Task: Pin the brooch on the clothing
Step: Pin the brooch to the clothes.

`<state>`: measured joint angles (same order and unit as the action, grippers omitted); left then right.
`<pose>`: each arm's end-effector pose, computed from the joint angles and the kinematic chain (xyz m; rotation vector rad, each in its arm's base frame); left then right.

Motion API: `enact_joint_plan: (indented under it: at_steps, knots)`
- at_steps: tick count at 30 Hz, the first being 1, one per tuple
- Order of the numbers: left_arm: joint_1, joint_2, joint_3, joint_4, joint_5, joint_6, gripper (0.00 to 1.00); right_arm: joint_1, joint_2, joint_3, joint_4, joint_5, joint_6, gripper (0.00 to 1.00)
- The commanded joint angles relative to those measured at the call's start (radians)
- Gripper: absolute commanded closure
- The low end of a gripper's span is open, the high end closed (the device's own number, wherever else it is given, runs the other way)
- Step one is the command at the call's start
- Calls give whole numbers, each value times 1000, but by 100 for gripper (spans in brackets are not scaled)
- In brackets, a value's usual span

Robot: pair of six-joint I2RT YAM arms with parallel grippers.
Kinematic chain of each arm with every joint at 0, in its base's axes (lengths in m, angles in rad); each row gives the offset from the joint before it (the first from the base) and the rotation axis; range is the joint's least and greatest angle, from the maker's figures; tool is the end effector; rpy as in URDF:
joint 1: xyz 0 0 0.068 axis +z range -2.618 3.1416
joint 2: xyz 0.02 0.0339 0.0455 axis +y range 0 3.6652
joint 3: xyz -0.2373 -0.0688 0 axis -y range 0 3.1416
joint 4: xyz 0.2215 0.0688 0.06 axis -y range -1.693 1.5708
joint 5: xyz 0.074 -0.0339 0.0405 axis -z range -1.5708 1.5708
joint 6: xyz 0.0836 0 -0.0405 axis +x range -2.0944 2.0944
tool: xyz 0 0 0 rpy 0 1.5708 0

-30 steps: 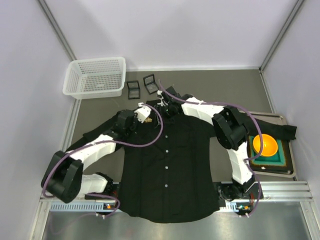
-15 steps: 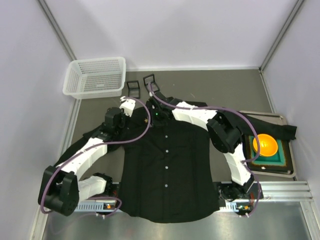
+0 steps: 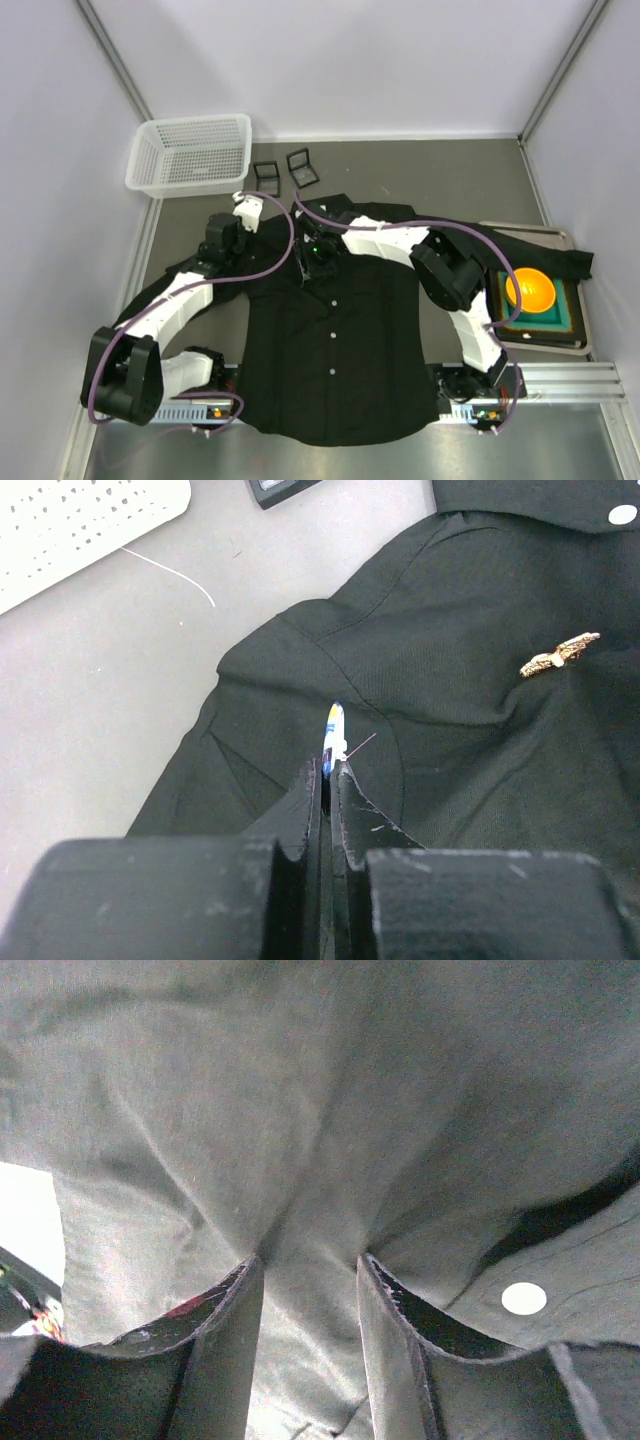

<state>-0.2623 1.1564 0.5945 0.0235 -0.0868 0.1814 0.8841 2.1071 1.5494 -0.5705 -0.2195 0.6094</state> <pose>0.2712 -0.0653 0.1828 0.4129 2.0664 0.0431 0.2570 0.3422 0.1106 -0.4663 2.8506 0.6748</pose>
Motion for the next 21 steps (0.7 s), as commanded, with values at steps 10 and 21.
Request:
enact_joint_plan:
  at_steps: [10,21]
  knots:
    - [-46,-60,10,75,216,26,100,-91,-203,48,-48,46,-197,53]
    - [-172,23,54,142,147,35,100,-281,-266,-60,-78,244,-273,46]
